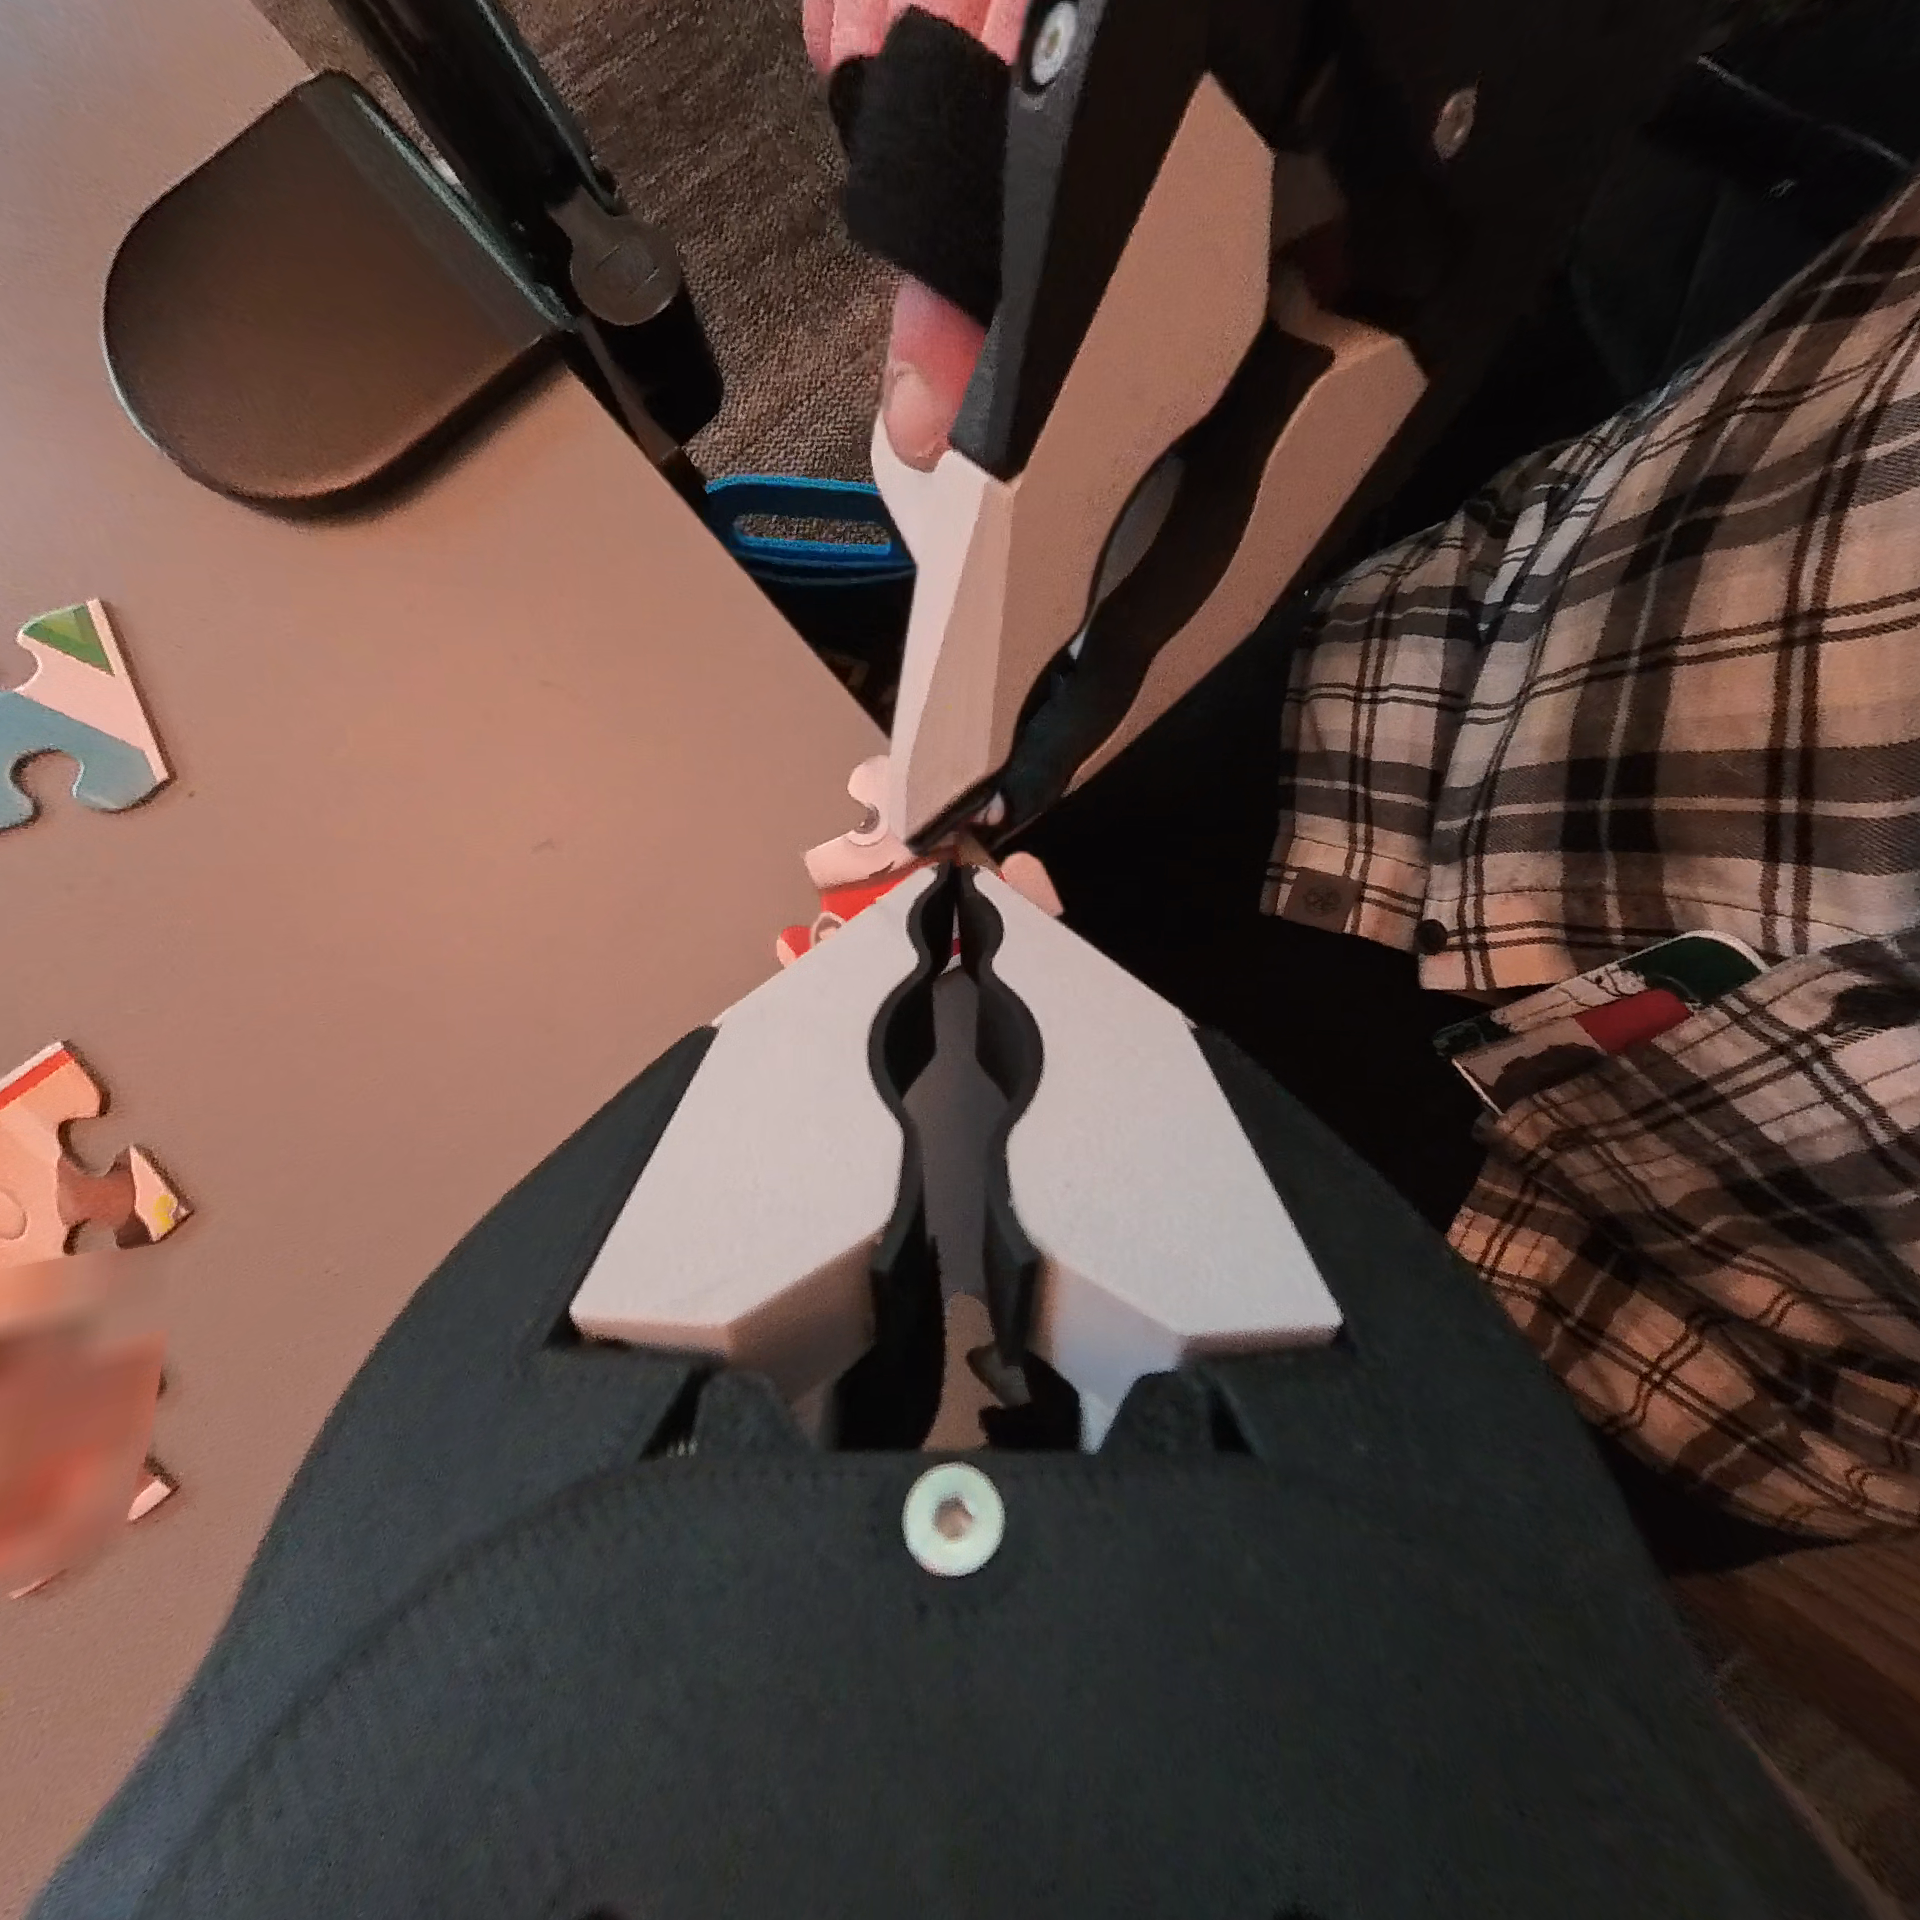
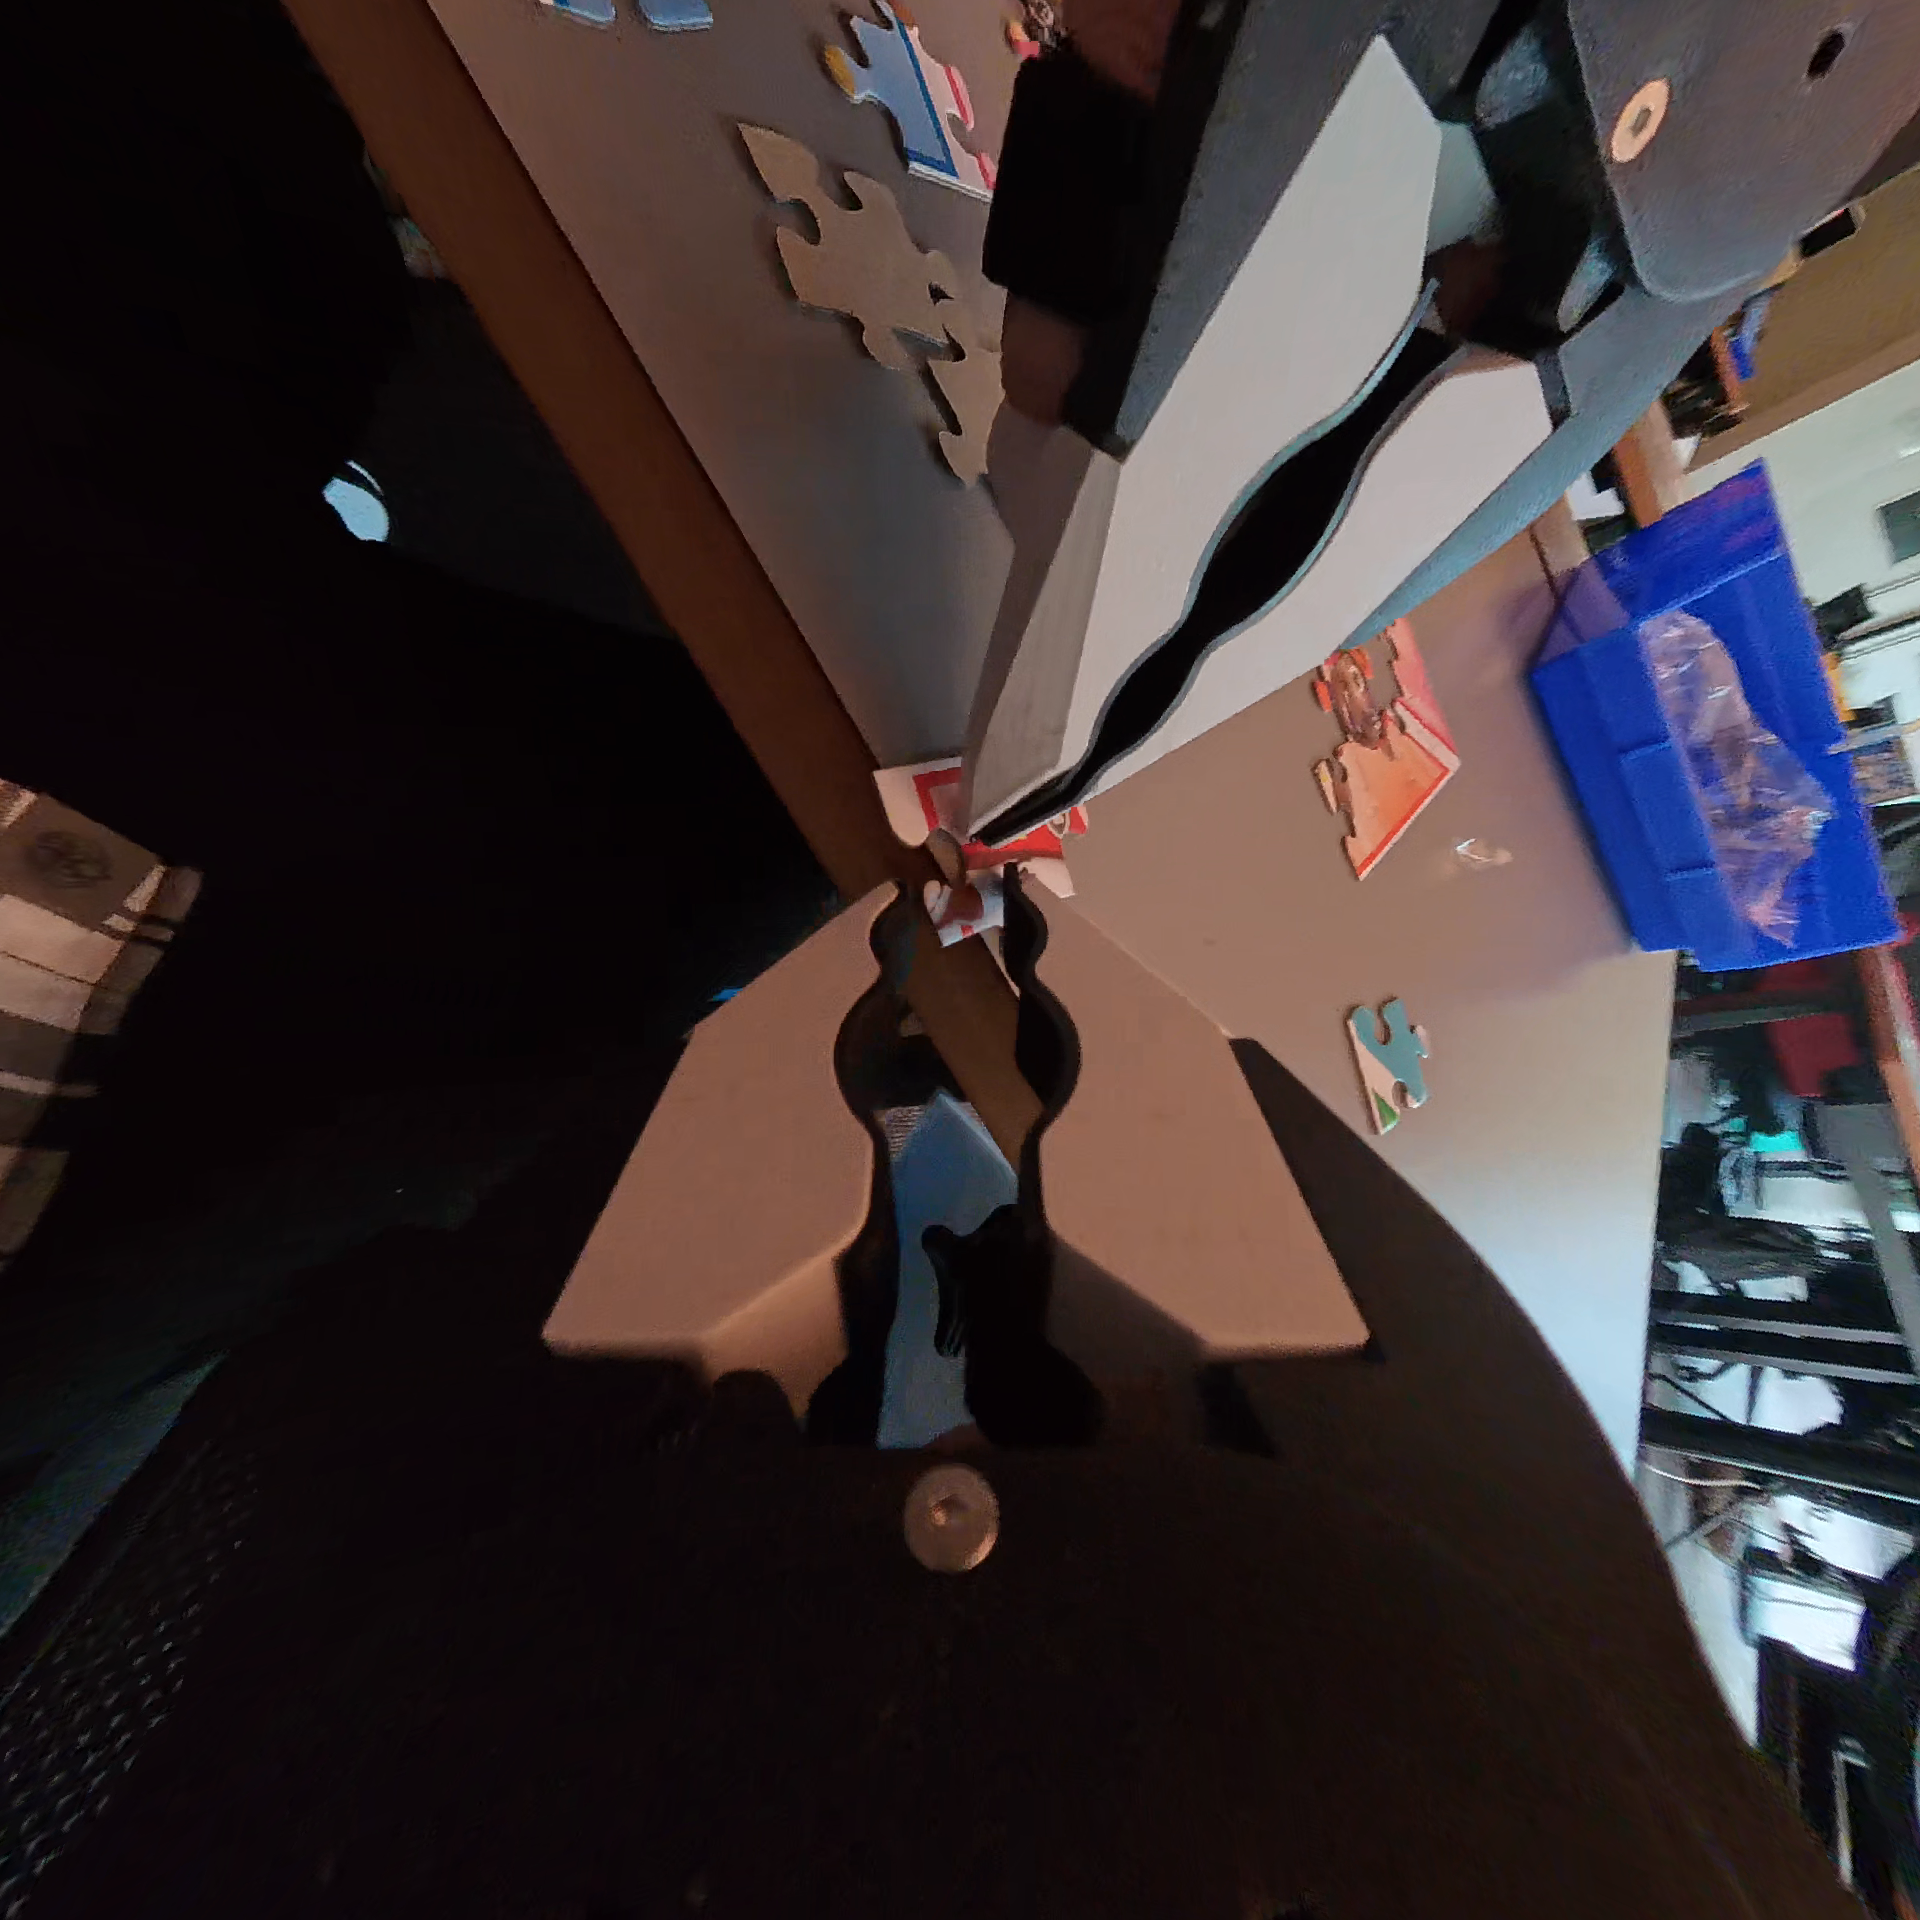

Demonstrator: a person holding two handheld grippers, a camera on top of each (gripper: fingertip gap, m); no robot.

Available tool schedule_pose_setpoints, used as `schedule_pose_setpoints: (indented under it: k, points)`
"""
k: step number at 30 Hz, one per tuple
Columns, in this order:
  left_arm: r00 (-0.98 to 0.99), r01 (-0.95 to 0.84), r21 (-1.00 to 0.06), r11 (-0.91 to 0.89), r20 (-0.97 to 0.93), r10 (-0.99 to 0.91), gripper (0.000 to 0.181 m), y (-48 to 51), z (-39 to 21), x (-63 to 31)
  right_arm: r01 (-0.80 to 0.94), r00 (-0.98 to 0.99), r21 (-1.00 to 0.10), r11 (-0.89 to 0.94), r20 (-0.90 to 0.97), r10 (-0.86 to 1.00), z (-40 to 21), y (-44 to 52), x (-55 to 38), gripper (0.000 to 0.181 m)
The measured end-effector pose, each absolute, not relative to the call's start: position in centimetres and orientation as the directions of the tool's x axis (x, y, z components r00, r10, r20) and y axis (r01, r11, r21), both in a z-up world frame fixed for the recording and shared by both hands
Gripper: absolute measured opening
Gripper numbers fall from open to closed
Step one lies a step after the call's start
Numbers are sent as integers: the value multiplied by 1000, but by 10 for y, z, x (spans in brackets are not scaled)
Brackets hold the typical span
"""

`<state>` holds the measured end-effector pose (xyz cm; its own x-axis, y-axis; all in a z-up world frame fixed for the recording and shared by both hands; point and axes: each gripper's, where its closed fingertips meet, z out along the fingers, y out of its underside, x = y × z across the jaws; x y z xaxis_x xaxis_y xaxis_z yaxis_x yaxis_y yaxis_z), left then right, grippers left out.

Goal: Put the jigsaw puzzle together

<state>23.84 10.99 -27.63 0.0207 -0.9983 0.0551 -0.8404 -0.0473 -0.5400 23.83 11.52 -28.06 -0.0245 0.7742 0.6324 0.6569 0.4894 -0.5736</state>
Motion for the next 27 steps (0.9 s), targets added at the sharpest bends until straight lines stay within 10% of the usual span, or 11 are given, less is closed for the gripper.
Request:
schedule_pose_setpoints:
  k: [11, 19, 27]
  points:
    - [262, -738, -648, -189, -16, -965, 17, 135, -229, 220, 647, 157, -643, 410, 639, 753, -238, 134, 241, 0]
    - [391, -99, -731, -676, 596, -701, 41, 127, -177, 215, 639, 288, -520, 566, 845, 451, -191, 149, 212, 0]
    - [408, 89, -714, -694, 662, -629, 9, 133, -185, 191, 613, 228, -428, 664, 901, 370, -191, 141, 189, 2]
